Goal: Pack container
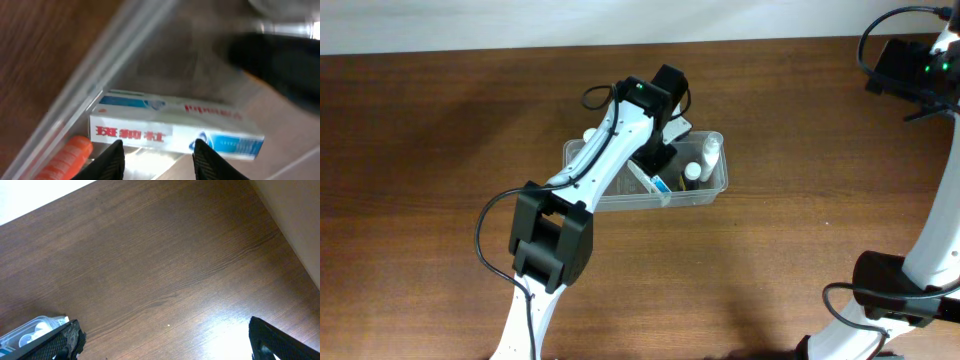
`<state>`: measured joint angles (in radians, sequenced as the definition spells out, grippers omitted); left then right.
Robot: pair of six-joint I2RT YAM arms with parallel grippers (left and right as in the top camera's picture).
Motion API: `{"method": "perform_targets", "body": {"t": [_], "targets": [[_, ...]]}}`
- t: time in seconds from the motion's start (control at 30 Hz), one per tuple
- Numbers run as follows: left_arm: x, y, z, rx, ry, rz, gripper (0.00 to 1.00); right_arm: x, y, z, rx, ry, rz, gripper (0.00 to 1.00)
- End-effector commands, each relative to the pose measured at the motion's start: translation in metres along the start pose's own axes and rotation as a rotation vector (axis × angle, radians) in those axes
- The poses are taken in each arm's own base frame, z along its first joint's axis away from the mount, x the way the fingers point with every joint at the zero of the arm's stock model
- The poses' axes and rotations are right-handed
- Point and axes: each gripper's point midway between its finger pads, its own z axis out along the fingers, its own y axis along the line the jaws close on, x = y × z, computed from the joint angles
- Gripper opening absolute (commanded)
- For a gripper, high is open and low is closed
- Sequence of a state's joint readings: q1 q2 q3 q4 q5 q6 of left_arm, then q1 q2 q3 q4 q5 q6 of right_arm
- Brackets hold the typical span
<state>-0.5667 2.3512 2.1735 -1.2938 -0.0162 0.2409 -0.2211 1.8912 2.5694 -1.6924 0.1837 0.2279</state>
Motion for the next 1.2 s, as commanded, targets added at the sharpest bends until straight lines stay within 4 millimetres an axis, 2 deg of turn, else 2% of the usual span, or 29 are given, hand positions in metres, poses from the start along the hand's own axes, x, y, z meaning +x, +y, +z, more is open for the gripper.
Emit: {"method": "perform_targets", "body": {"t": [0.0,0.07,0.17,0.27,0.43,0.53,0.77,1.17], "targets": [[-0.005,0.002,-0.001,-0.011,-0.013,-0.282,0.45,-0.002,-0.005,-0.011,0.007,-0.028,-0.001,0.98],[-0.007,-0.001,-0.001,0.005,-0.02,-0.386,0.45,-0.002,-0.005,-0.011,0.007,-0.028,-0.001,0.98],[-0.014,-0.013,-0.002,0.085,-0.039,-0.394,0.68,-0.002,-0.005,-0.011,0.007,-0.028,-0.001,0.98],[-0.016,-0.017,-0.002,0.108,-0.046,-0.394,0.7,-0.002,-0.005,-0.011,0.007,-0.028,-0.001,0.98],[-0.015,-0.017,-0.002,0.109,-0.038,-0.394,0.7,-0.002,-0.005,-0.011,0.007,-0.028,-0.001,0.98],[-0.014,-0.017,-0.002,0.107,-0.033,-0.499,0.56,-0.002,-0.005,-0.011,0.007,-0.028,-0.001,0.98],[-0.003,-0.004,0.0,0.017,0.001,-0.835,0.57,-0.002,-0.005,-0.011,0.007,-0.028,-0.001,0.98],[-0.001,0.004,0.0,-0.052,-0.013,-0.993,0.57,-0.002,-0.005,-0.011,0.007,-0.028,-0.001,0.98]]}}
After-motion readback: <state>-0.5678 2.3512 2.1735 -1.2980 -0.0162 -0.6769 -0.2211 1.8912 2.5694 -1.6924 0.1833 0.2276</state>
